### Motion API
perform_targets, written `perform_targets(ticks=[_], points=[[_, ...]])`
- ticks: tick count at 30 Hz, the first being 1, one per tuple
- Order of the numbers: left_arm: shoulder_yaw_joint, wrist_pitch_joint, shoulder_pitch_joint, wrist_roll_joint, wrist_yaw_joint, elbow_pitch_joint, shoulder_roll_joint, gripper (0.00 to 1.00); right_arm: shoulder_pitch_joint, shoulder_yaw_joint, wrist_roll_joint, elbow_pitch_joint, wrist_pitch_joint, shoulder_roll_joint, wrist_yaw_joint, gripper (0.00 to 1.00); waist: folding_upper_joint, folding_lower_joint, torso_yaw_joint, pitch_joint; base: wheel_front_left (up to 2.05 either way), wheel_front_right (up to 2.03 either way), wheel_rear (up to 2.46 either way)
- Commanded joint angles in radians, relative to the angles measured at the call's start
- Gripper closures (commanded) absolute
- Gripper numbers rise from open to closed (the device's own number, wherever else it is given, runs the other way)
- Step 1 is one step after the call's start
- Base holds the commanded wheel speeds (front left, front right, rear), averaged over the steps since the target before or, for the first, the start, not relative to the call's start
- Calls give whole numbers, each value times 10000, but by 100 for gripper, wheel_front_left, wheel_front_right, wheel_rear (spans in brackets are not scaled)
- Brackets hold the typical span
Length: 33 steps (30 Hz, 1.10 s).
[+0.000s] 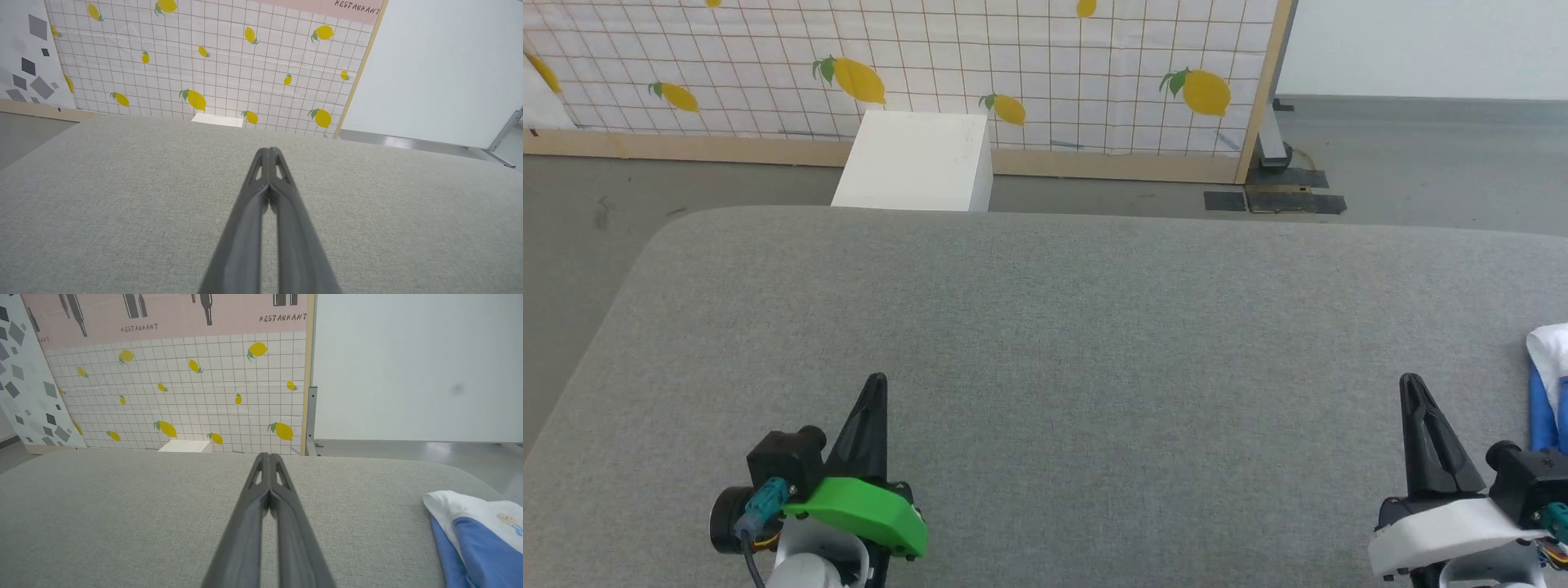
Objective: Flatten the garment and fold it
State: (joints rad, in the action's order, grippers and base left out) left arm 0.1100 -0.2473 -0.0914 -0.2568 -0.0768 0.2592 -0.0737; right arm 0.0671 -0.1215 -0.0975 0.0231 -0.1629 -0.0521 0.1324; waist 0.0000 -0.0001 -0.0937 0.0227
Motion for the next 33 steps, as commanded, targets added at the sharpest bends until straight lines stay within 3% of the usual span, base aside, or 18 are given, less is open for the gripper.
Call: perform_targets(ticks=[1,33], points=[[-48,69,56,157,48,-91,14,100,-41,50,48,-14,58,1,-1,100,0,1,13,-4,0,0,0],[-330,713,286,804,241,-761,74,100,-210,362,296,-72,479,6,-5,100,0,1,261,-64,0,0,0]])
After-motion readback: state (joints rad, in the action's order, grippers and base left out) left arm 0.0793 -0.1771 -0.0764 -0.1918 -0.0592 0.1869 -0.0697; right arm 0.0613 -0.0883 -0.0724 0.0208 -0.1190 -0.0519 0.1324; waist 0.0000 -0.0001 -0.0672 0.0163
